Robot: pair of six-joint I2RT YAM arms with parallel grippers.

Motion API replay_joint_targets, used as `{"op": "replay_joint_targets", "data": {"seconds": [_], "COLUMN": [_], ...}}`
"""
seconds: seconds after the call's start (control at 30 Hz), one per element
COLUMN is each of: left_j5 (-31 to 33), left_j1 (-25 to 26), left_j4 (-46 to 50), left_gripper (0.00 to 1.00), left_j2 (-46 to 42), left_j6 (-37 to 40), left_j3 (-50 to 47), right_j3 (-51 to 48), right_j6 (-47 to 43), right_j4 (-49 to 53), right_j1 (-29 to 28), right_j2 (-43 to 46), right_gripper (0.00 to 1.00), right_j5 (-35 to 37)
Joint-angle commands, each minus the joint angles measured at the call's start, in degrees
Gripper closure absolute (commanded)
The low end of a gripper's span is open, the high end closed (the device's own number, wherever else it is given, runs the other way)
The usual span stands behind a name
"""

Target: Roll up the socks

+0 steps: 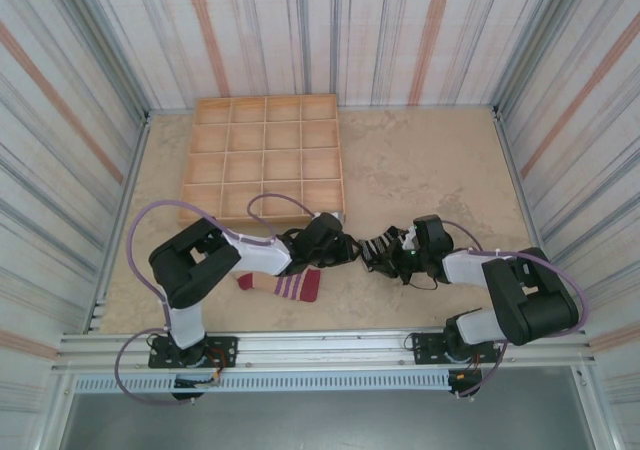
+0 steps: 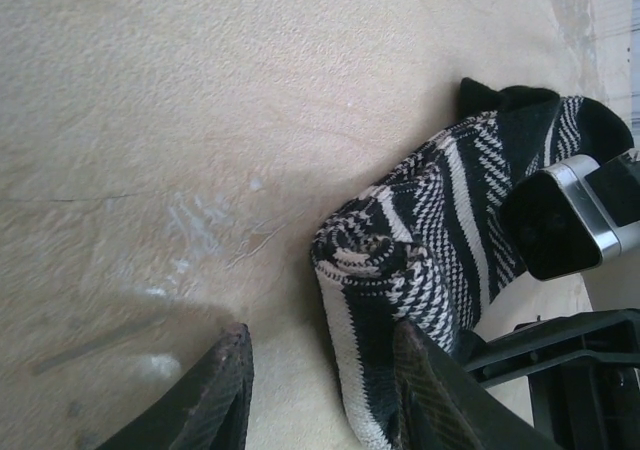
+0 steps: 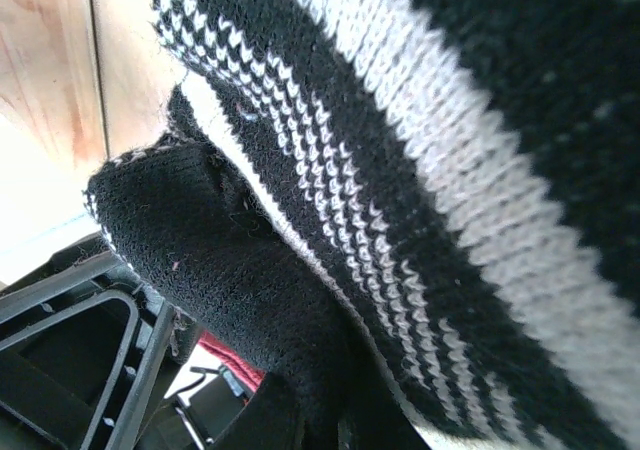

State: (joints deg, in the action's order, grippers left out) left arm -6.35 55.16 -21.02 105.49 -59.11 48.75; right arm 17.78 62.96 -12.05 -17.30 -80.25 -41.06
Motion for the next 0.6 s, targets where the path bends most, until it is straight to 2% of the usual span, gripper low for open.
{"op": "replay_joint_targets", "data": {"seconds": [0.0, 0.23, 0.57], "left_j5": [-0.63, -1.58, -3.32], "left_j1": [0.3, 0.22, -0.49], "left_j4": [-0.73, 1.02, 2.35], "left_gripper": [0.59, 0.61, 0.7], "left_j2": [1.88, 4.22, 7.43], "left_j6": [1.63, 1.74, 0.31], "left_j3": [1.23, 3.08, 4.36], "right_j3": [-3.54, -3.7, -3.8], "right_j6": [0.94, 1.01, 0.86], "right_j4": [10.84, 10.56, 9.62], "right_j1": [0.84, 1.08, 1.57], "right_j2": [-3.4, -3.22, -3.79], "right_gripper": [1.0, 1.0, 1.0], "right_j5": [7.84, 7.49, 6.82]}}
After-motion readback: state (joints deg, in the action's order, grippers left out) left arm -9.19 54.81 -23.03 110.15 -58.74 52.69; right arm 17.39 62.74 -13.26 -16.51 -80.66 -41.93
